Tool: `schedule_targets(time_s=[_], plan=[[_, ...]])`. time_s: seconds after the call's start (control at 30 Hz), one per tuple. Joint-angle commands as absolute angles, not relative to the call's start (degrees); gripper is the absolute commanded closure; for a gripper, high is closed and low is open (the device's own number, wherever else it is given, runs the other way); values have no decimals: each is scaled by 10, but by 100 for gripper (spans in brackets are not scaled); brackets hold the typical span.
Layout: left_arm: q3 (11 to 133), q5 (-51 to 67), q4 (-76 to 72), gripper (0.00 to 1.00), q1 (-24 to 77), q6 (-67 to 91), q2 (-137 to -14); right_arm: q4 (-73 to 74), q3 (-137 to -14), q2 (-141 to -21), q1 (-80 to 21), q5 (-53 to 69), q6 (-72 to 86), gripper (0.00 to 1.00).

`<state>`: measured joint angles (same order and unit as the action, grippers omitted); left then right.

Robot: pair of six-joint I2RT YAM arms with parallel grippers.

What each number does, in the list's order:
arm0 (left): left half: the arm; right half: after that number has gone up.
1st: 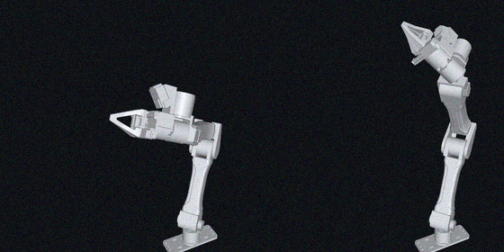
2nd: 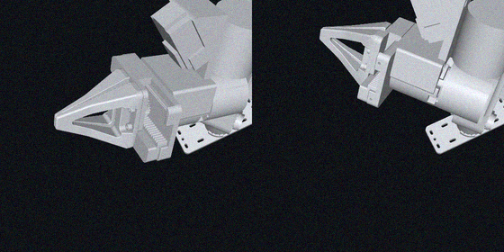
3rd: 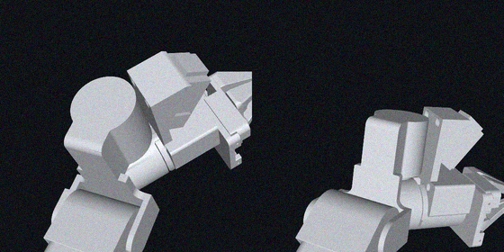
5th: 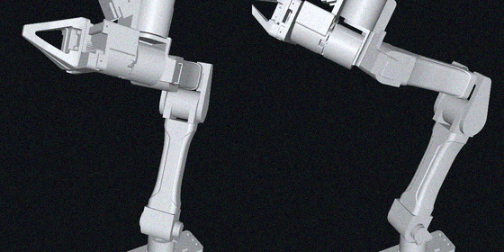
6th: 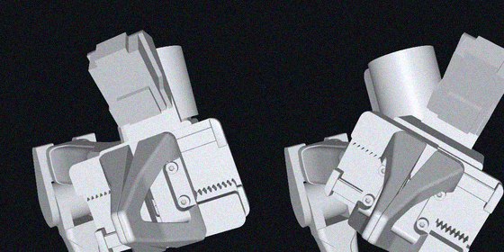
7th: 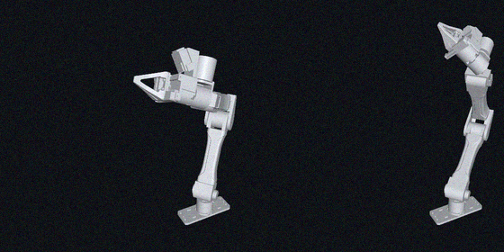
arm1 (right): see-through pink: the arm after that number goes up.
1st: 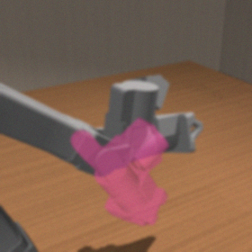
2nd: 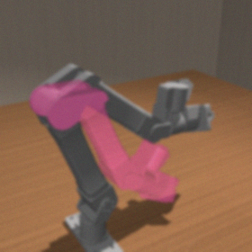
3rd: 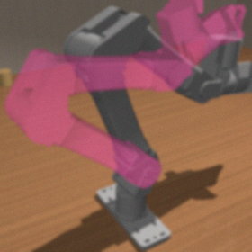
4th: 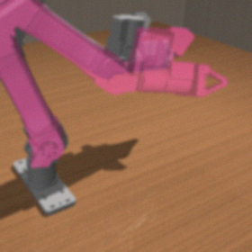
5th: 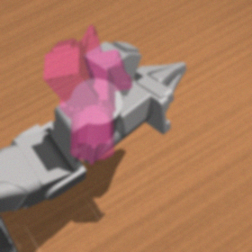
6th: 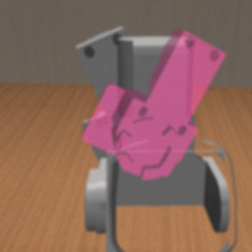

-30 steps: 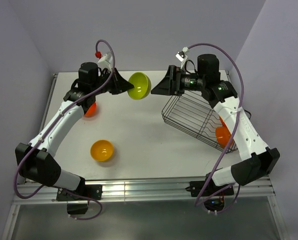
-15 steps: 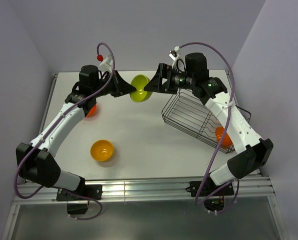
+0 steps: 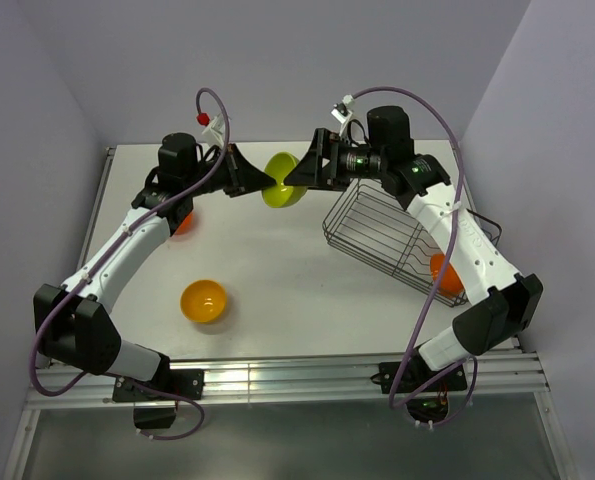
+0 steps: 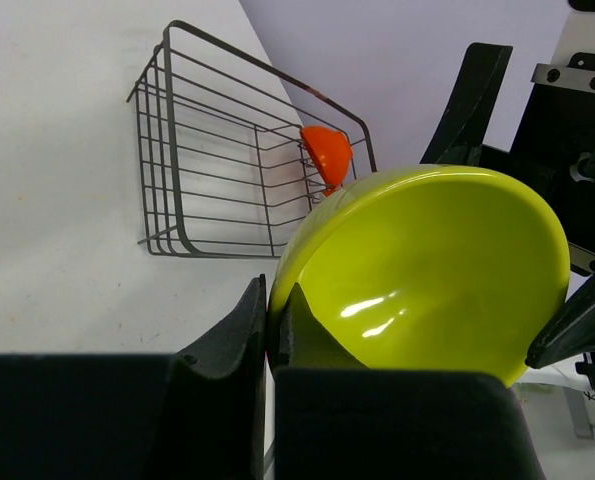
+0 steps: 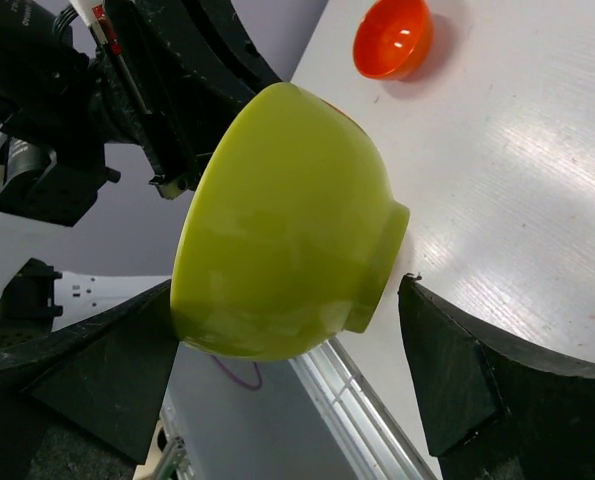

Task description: Load the bowls into the dish rack

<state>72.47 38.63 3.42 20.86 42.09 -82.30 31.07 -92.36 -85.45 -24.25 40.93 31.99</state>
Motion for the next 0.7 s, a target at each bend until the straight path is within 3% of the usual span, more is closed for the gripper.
schedule_targets(time_s=[0.0, 0.43, 0.67], plan=[[729, 413, -18, 100, 209, 438, -799, 279, -921, -855, -247, 442, 335, 9], [722, 415, -18, 100, 209, 442, -805, 271, -917, -849, -244, 459, 345, 20], [719, 417, -24, 100, 209, 447, -809, 253, -905, -848, -233, 485, 371, 7]])
